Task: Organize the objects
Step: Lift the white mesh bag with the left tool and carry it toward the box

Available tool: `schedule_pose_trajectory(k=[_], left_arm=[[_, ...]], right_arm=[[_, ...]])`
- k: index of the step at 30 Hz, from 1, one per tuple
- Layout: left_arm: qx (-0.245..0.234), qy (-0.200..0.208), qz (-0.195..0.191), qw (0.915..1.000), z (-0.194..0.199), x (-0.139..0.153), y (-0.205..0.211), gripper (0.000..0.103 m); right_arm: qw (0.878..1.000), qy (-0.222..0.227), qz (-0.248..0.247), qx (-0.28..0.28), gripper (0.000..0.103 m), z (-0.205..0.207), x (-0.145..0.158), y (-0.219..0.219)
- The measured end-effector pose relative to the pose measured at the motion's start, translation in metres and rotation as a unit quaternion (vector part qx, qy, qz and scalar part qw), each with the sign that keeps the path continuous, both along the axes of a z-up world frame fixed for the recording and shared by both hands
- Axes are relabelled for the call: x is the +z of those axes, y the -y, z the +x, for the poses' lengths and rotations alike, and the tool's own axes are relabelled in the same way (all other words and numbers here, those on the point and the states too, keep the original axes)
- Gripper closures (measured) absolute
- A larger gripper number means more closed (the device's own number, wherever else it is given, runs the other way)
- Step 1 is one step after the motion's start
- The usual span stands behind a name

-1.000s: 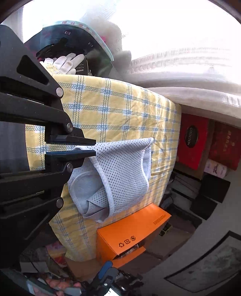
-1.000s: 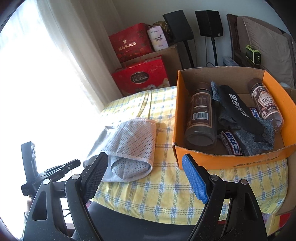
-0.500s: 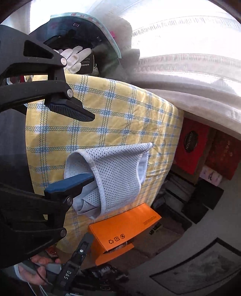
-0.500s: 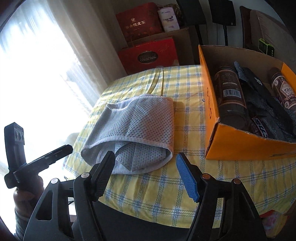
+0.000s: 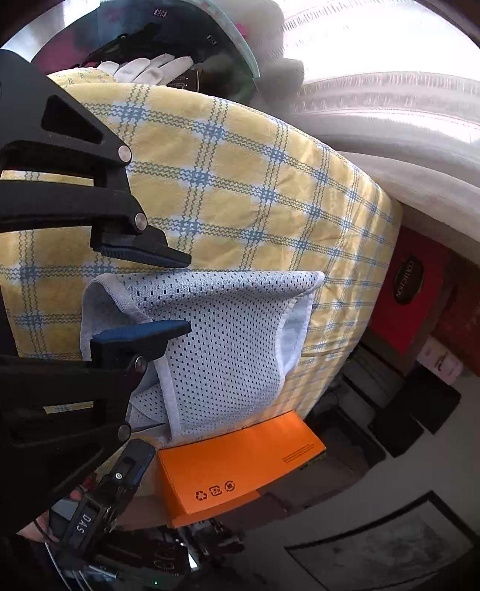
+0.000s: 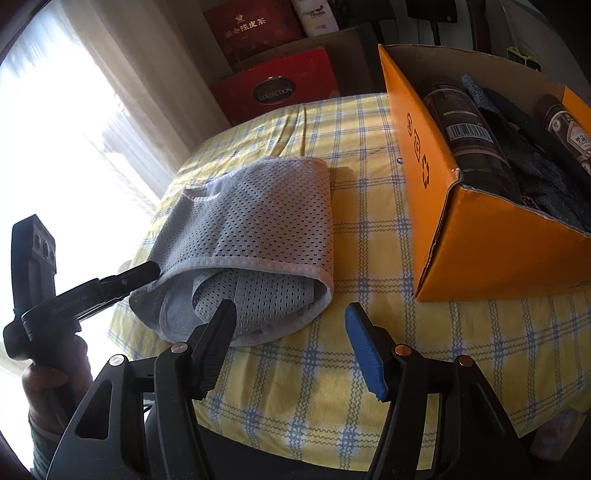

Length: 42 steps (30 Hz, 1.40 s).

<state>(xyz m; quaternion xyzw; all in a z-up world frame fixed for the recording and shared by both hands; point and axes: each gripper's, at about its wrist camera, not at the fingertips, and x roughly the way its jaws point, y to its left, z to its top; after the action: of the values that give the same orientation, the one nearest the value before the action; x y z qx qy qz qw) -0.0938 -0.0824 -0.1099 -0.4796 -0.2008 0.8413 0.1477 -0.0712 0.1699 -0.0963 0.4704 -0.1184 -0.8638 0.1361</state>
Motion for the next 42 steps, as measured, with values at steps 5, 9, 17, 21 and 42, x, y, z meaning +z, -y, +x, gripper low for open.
schedule_pose_trajectory(k=[5,9,17,21,42], left_arm=[[-0.010,-0.021,-0.032,0.9992,0.008,0.004,-0.004,0.095],[-0.010,-0.023,-0.013,0.9996,0.019,0.009,0.008,0.096],[-0.007,0.001,0.003,1.0000,0.042,0.009,0.041,0.096],[-0.007,0.006,0.016,0.9998,0.046,0.005,0.046,0.090],[0.018,0.000,0.001,0.9998,0.029,0.009,0.032,0.090]], right_arm=[[1.000,0.002,-0.010,0.002,0.039,-0.002,-0.002,0.000],[1.000,-0.001,-0.015,0.000,0.039,-0.002,0.001,-0.002],[0.998,0.007,-0.070,0.011,0.038,-0.010,0.005,-0.001],[0.998,0.006,-0.060,0.018,0.038,-0.017,0.004,0.011],[0.999,0.001,0.026,0.048,0.078,-0.024,-0.008,0.041]])
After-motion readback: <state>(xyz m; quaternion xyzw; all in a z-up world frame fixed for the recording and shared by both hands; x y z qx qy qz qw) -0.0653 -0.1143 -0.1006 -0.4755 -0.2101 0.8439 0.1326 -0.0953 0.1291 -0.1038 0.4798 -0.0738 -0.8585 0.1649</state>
